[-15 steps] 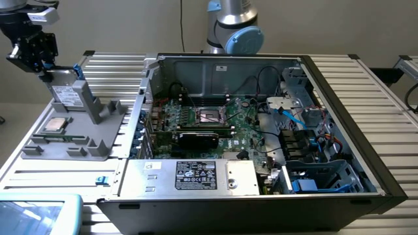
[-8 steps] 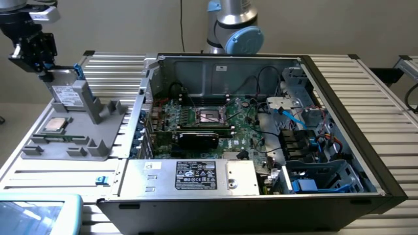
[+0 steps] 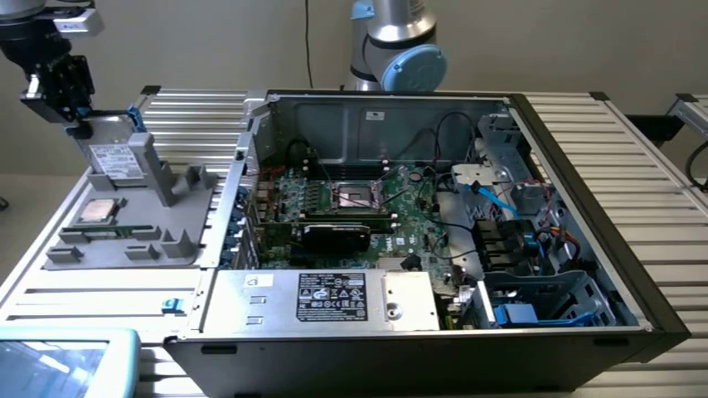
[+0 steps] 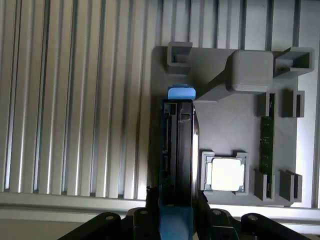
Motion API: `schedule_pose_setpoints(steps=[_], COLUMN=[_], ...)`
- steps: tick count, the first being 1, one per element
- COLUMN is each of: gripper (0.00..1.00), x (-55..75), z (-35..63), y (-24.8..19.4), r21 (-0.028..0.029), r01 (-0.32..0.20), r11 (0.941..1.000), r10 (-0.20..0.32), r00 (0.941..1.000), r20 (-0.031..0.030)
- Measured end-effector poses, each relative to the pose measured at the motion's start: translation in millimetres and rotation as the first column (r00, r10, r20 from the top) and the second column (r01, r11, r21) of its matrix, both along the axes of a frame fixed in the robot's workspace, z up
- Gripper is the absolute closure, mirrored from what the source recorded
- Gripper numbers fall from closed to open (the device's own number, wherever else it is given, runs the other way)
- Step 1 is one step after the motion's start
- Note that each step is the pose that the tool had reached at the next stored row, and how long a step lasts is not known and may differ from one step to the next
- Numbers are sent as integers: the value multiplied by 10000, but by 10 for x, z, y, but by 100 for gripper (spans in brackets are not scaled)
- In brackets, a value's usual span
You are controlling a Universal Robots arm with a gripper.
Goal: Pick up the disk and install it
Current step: 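Pick up the disk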
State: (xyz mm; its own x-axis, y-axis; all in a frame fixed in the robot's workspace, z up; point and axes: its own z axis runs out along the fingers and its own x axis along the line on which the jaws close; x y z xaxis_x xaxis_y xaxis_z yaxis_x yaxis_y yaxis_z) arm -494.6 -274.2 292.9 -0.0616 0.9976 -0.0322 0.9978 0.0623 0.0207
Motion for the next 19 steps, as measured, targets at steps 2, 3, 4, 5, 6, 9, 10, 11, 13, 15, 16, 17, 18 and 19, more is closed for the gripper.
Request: schedule_pose_setpoints(steps=[2,3,4,5,6,9,10,11,13,15,16,17,18,19], gripper=[62,62,62,62,62,62,62,62,62,62,62,62,62,62], x=[0,0,0,0,0,0,0,0,0,0,0,0,0,0], z=[0,0,0,1,1,0,0,0,0,0,0,0,0,0], y=[0,0,-1,-1,-1,-2,-3,-3,-3,-3,-3,-3,-3,-3], r21=[0,0,-1,-1,-1,-1,-1,-1,-1,-1,-1,-1,-1,-1], r01=[-5,-2,16,64,122,303,362,445,495,513,513,513,514,514], r11=[10000,10000,10000,10000,9999,9995,9993,9990,9988,9987,9987,9987,9987,9987], r10=[5,2,-16,-64,-122,-303,-362,-445,-495,-513,-513,-513,-514,-514], r00=[10000,10000,10000,10000,9999,9995,9993,9990,9988,9987,9987,9987,9987,9987], r20=[1,1,1,0,0,1,1,0,1,0,0,0,0,0])
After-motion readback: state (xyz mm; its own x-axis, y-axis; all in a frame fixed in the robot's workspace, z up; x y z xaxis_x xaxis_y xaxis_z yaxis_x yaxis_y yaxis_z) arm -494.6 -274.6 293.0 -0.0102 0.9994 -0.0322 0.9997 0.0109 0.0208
